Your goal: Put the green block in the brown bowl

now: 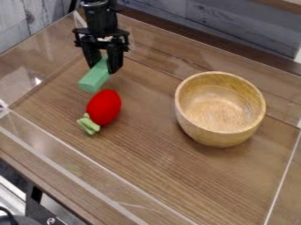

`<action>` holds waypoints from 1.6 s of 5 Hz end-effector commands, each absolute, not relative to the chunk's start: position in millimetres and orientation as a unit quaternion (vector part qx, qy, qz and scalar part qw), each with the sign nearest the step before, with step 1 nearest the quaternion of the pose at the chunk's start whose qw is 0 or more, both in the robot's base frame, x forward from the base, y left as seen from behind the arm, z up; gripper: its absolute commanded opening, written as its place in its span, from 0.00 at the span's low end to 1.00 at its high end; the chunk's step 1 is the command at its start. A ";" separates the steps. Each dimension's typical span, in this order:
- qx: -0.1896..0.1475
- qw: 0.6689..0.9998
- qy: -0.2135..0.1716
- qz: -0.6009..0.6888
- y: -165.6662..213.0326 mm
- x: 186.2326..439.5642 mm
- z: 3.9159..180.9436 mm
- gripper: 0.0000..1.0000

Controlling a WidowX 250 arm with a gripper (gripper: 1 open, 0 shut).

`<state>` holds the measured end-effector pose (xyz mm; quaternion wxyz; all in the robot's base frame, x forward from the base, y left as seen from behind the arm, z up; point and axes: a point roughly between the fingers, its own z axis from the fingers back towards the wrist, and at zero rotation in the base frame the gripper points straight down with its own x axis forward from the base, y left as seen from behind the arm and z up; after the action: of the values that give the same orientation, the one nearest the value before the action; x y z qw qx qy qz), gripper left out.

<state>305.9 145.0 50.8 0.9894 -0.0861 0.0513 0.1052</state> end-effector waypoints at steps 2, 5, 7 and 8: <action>-0.080 0.995 0.011 0.066 117.6 332.3 116.0 0.00; -0.097 0.995 0.017 -0.009 1.5 336.5 130.9 0.00; -0.097 0.993 0.021 -0.072 -49.8 326.3 134.0 0.00; -0.092 0.991 0.026 -0.097 -72.9 318.9 124.2 0.00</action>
<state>316.8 -72.2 102.5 0.9892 -0.0928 0.0618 -0.0952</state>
